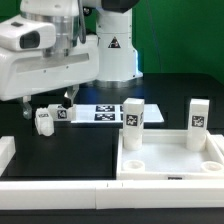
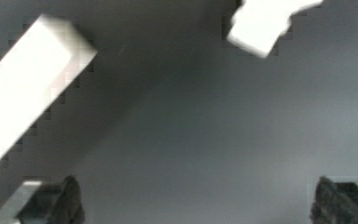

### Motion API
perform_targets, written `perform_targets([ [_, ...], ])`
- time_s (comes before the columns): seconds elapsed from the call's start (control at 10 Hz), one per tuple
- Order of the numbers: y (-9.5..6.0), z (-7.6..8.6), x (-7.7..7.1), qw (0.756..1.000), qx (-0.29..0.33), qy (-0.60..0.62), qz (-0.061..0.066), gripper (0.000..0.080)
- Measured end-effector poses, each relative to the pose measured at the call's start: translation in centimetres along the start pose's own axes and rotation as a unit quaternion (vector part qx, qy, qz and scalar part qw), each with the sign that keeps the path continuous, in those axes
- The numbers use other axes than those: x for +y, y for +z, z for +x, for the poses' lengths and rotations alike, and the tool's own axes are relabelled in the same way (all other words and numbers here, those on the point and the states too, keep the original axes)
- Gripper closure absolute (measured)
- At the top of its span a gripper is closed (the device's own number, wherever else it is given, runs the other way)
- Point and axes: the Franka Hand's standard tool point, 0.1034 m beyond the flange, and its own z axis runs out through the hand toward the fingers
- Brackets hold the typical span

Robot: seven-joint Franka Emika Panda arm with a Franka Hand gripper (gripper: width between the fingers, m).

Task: Assemble square table

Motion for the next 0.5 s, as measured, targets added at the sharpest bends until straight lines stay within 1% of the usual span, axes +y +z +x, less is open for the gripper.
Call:
perform_targets([
  [0.2, 0.0, 0.1, 0.0, 1.0, 0.0, 0.0, 0.0, 0.015],
  [0.3, 0.5, -0.7, 0.0, 1.0, 0.003, 0.017, 0.004, 0.015],
  [0.4, 1.9, -3.1, -0.4, 0.998, 0.002, 0.058, 0.02, 0.015],
  [0.5, 3.2, -4.7, -0.8, 0.997, -0.006, 0.07, 0.029, 0.015],
])
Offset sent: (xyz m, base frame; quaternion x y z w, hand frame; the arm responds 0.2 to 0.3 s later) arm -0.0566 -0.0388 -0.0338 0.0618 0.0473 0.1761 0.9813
